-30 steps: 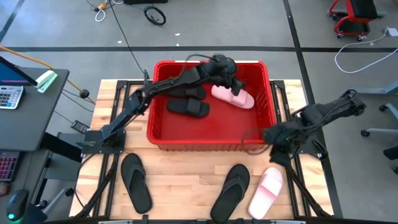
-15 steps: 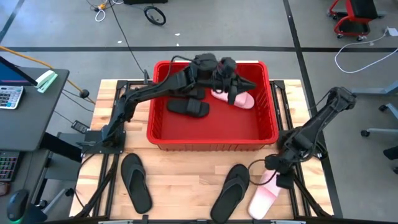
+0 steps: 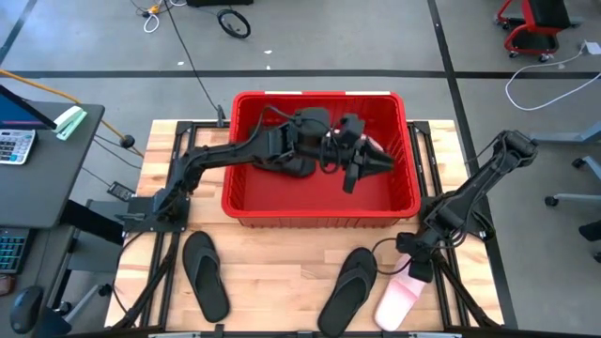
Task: Pick and place slides into bin
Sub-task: Put the pink slide into the red bin and align it with the other pink slide
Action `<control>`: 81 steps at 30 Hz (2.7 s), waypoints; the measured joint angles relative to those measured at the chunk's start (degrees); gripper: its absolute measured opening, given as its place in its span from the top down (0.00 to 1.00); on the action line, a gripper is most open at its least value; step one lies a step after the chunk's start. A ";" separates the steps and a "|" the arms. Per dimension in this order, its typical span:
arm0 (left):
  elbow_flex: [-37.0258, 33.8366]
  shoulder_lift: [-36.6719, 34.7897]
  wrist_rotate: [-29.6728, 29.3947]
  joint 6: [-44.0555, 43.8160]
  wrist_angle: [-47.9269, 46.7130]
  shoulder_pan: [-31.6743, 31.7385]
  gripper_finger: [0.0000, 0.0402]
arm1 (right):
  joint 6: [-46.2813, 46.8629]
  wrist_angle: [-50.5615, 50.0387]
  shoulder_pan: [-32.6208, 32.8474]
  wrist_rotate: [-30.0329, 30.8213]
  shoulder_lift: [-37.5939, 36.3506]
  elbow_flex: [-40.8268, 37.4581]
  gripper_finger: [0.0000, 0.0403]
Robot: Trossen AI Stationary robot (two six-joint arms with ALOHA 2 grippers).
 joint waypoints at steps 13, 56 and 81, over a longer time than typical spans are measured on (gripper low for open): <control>0.00 0.02 0.15 -4.49 0.22 -7.21 0.73 | 2.01 17.09 -0.03 -0.50 -0.07 -8.38 0.61; 0.00 0.11 -1.37 -13.36 0.20 -7.36 0.83 | -2.32 30.24 0.00 -1.11 0.00 -8.57 0.96; 0.00 0.01 -1.38 -24.00 1.73 -9.47 0.92 | -29.33 23.00 -11.58 5.75 -2.94 21.06 1.00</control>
